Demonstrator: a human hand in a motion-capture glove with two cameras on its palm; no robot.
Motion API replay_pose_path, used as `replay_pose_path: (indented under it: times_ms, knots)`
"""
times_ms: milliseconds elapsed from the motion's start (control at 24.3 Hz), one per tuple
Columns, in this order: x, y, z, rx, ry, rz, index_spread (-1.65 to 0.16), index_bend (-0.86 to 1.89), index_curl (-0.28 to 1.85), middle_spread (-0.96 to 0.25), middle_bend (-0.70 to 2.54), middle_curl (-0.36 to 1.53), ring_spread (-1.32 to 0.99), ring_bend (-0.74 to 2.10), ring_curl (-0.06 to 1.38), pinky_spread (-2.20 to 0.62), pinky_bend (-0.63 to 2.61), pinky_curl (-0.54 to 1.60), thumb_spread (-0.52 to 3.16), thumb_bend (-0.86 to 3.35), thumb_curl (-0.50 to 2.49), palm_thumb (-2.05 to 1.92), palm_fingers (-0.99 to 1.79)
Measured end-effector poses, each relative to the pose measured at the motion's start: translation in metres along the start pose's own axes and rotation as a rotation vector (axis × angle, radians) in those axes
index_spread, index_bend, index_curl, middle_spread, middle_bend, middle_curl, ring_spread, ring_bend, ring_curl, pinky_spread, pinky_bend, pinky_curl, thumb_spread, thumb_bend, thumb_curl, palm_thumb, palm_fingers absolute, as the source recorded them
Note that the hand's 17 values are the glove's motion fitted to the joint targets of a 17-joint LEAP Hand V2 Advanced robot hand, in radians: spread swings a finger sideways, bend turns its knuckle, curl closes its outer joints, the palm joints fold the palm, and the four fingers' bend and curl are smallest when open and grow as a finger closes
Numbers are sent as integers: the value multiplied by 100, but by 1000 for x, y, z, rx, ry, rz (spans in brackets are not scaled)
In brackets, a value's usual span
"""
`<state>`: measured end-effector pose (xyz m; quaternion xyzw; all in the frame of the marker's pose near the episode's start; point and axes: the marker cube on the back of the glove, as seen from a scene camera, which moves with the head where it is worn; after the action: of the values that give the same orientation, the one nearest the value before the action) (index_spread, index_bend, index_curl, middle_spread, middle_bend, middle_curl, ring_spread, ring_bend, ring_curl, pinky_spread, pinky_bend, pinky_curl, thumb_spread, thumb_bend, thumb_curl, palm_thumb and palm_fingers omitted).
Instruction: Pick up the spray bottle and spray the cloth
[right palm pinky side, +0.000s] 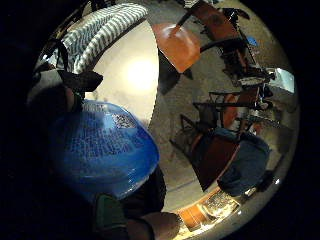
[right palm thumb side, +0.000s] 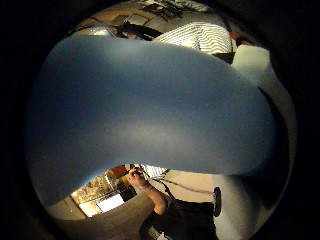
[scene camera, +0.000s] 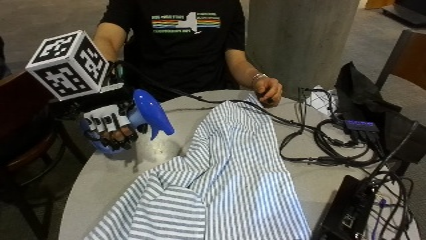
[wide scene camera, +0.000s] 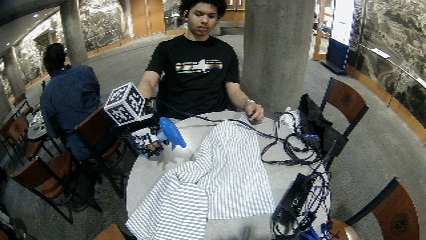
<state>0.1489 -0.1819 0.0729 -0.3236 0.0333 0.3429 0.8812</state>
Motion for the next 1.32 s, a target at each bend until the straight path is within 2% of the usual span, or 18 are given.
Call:
replay_pose_path:
  times_ms: [288,617,782,946,1316]
  knots:
    - [0,-1,1,19,-27,-8,-16,19,51,-8,20,46,-12,36,41,-14,44,38,48,-4,67,101,122]
    - [-25,24,-6,128,-395,-153,-16,19,51,-8,20,46,-12,37,41,-14,44,38,47,-3,67,101,123]
    - [-56,53,-9,176,-735,-292,-16,18,51,-8,20,46,-12,37,41,-15,44,38,47,-3,68,101,123]
    - [-98,94,0,107,-984,-400,-15,18,51,-8,20,46,-11,38,41,-15,45,38,48,-3,68,101,123]
    - [-209,181,63,2,-1195,-551,-15,16,49,-7,19,46,-10,38,41,-14,47,39,55,-2,67,103,117]
